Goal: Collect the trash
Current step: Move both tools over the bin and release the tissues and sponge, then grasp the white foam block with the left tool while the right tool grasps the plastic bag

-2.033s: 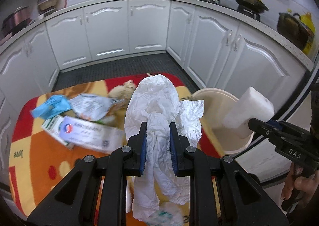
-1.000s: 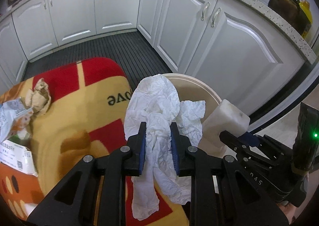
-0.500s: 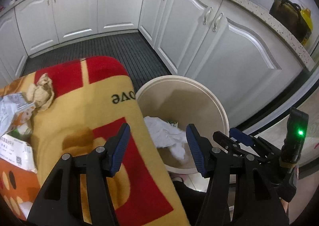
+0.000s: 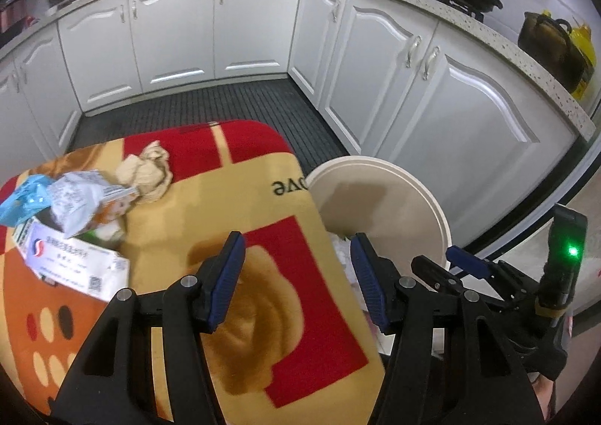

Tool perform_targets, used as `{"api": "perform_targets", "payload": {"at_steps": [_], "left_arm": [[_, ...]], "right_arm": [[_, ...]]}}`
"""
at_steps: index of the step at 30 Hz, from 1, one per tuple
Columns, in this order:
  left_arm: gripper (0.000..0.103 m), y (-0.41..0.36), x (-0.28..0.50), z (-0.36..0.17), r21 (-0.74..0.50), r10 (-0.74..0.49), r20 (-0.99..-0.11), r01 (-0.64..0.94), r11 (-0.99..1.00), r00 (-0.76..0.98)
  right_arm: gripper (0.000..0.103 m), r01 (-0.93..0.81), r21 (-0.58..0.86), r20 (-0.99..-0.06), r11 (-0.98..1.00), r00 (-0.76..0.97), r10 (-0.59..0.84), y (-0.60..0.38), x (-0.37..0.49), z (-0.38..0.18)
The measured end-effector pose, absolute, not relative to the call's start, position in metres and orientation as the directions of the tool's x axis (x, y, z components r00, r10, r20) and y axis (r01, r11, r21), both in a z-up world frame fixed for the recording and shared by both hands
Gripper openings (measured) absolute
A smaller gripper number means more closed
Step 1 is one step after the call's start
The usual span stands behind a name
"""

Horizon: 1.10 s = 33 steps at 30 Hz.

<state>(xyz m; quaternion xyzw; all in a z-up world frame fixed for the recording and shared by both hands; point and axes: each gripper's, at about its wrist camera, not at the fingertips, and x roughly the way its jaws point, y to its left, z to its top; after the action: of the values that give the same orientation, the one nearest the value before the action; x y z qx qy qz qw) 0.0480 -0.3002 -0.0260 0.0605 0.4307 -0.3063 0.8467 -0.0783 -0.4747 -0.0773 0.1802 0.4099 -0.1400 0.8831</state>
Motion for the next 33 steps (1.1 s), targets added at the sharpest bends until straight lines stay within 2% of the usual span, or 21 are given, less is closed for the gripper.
{"api": "perform_targets", "payload": {"at_steps": [9,12,17,26,30,33], "left_arm": [[0.057,-0.257,0.044,-0.007,-0.173,-0.467,-0.752,0.544,0.821,0.465],[0.057,-0.237,0.045,-0.001,-0.185,-0.473,-0.752,0.541,0.820,0.460],[0.057,-0.193,0.047,-0.004,-0.195,-0.458,-0.774,0.524,0.829,0.437],[0.060,-0.145,0.038,-0.045,-0.144,-0.374,-0.832,0.492,0.859,0.409],[0.060,-0.138,0.041,-0.065,-0.174,-0.370,-0.852,0.465,0.868,0.371],[0.060,-0.133,0.045,-0.074,-0.191,-0.370,-0.855,0.444,0.875,0.362]], "right_arm": [[0.061,0.333,0.209,-0.757,0.919,0.650,-0.064,-0.442,-0.074,-0.061],[0.065,0.303,0.215,-0.754,0.928,0.655,-0.040,-0.429,-0.071,-0.058],[0.066,0.242,0.230,-0.747,0.942,0.665,0.012,-0.403,-0.070,-0.053],[0.069,0.090,0.299,-0.755,0.950,0.631,0.178,-0.350,-0.065,-0.056],[0.070,-0.024,0.352,-0.754,0.936,0.585,0.299,-0.323,-0.067,-0.063],[0.072,-0.120,0.340,-0.769,0.933,0.535,0.349,-0.298,-0.069,-0.072]]}}
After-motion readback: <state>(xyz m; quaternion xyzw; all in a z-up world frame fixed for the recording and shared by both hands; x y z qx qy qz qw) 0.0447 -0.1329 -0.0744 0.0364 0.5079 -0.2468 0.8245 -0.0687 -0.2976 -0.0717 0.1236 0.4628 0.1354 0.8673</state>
